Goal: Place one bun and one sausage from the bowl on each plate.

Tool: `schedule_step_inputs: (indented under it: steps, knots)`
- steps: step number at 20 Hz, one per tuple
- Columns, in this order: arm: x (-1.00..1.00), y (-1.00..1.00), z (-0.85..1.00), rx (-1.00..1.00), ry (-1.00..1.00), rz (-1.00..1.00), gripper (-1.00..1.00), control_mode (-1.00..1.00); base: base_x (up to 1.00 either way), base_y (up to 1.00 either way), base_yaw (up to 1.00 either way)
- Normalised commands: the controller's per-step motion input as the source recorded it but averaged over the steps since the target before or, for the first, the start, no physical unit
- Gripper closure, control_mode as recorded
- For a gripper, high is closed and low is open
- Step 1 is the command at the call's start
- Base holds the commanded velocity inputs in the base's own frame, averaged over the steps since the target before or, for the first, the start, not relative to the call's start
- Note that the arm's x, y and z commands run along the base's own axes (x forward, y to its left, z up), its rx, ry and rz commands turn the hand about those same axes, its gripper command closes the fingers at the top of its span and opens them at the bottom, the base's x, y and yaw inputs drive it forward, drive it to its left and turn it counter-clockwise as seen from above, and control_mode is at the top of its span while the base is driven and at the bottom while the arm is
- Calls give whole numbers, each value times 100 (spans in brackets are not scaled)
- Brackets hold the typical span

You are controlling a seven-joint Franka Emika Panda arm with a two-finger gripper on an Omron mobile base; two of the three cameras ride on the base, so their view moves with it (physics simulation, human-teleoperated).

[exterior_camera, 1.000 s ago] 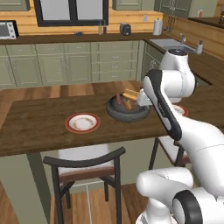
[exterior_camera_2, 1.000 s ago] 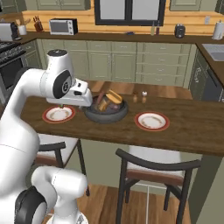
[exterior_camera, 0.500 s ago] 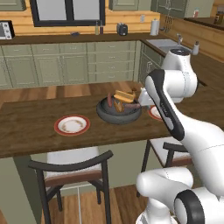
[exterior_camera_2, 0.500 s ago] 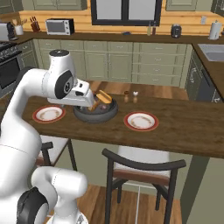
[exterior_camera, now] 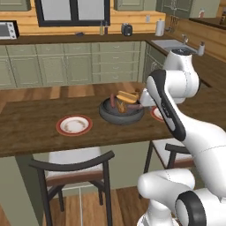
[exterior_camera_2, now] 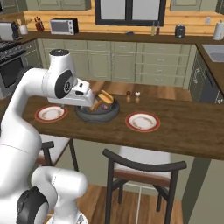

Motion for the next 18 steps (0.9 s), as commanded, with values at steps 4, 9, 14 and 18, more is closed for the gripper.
schedule_step_inputs:
  steps: [4, 9, 14, 18]
  knots:
    - [0, 0, 0, 0, 0, 0, -100, 100, 100, 15, 26]
    - [0, 0, 0, 0, 0, 0, -100, 100, 100, 42, 4]
    - [60, 0, -19, 0, 0, -1, -100, -100, 40, 12, -3]
    - [100, 0, -21, 0, 0, 0, -100, -100, 0, 0, 0]
